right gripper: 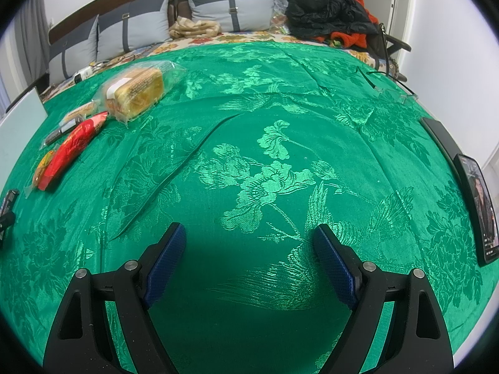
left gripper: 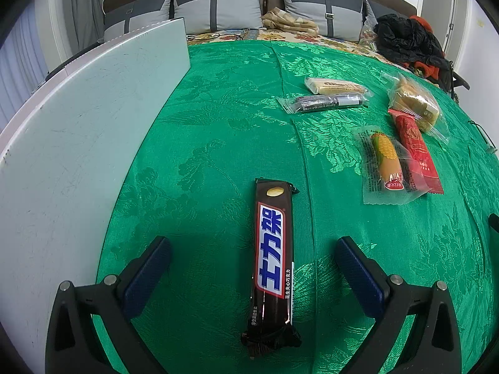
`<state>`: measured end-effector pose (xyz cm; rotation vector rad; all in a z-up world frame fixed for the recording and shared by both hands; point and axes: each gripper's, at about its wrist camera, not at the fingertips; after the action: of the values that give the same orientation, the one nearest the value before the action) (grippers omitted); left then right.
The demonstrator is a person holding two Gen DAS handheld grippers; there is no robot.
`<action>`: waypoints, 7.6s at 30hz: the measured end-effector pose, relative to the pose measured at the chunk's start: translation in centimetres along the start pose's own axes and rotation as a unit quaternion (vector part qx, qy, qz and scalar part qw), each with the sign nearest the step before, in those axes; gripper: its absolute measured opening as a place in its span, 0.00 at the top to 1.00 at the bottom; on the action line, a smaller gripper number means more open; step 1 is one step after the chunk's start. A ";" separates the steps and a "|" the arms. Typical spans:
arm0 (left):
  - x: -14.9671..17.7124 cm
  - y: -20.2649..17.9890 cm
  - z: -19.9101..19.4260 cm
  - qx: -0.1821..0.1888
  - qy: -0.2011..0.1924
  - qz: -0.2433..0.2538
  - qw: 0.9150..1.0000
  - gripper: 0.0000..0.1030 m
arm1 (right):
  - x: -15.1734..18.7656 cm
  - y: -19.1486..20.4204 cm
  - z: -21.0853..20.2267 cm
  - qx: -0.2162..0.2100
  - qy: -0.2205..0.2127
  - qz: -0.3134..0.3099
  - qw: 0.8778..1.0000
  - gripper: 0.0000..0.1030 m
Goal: Organize snacks
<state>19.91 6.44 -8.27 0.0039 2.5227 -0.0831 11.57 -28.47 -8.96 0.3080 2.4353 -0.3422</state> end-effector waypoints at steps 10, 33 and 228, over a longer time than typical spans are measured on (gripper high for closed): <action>0.0 -0.1 0.1 0.000 0.000 0.000 1.000 0.00 | 0.0 0.0 0.0 0.001 0.000 0.000 1.000 0.15; 0.0 -0.1 0.1 0.000 0.000 0.000 1.000 0.00 | 0.0 -0.1 -0.1 0.001 0.001 0.000 1.000 0.15; -1.1 -2.5 1.1 0.012 0.028 0.019 0.999 0.00 | 0.1 2.4 0.7 -0.037 -0.026 -0.032 0.998 0.20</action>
<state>21.39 3.87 -8.42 0.0632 2.5760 -0.0989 12.61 -26.42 -9.91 0.1869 2.4036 -0.2826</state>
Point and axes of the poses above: each gripper's, at about its wrist camera, not at the fingertips, and z roughly the way its jaws point, y to its left, x to its underside, and after that the axes turned 5 degrees about -z, right-handed
